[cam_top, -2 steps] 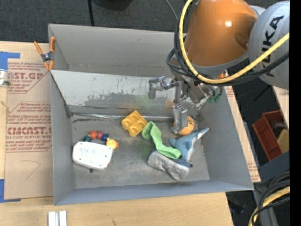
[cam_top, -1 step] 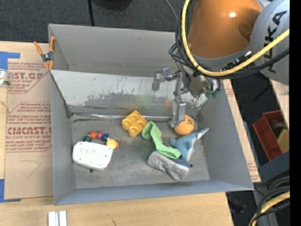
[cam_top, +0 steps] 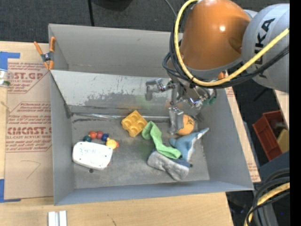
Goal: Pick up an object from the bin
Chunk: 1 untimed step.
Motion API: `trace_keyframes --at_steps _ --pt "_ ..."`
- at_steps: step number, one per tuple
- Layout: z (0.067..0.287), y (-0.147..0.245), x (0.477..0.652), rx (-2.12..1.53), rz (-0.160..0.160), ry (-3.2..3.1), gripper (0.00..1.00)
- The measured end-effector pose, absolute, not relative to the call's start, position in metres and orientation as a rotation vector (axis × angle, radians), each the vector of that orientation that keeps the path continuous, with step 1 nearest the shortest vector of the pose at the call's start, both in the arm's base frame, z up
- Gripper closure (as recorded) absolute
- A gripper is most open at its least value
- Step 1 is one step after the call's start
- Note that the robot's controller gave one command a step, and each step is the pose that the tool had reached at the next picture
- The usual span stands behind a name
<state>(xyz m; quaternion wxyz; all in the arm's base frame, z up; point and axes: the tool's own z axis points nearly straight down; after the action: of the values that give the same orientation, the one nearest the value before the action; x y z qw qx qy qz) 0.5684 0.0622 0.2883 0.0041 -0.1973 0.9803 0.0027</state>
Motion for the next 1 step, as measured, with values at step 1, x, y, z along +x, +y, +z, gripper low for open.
trace_keyframes --at_steps 1 --pt "0.2592 0.0769 0.5491 -0.928 0.008 2.99 0.0"
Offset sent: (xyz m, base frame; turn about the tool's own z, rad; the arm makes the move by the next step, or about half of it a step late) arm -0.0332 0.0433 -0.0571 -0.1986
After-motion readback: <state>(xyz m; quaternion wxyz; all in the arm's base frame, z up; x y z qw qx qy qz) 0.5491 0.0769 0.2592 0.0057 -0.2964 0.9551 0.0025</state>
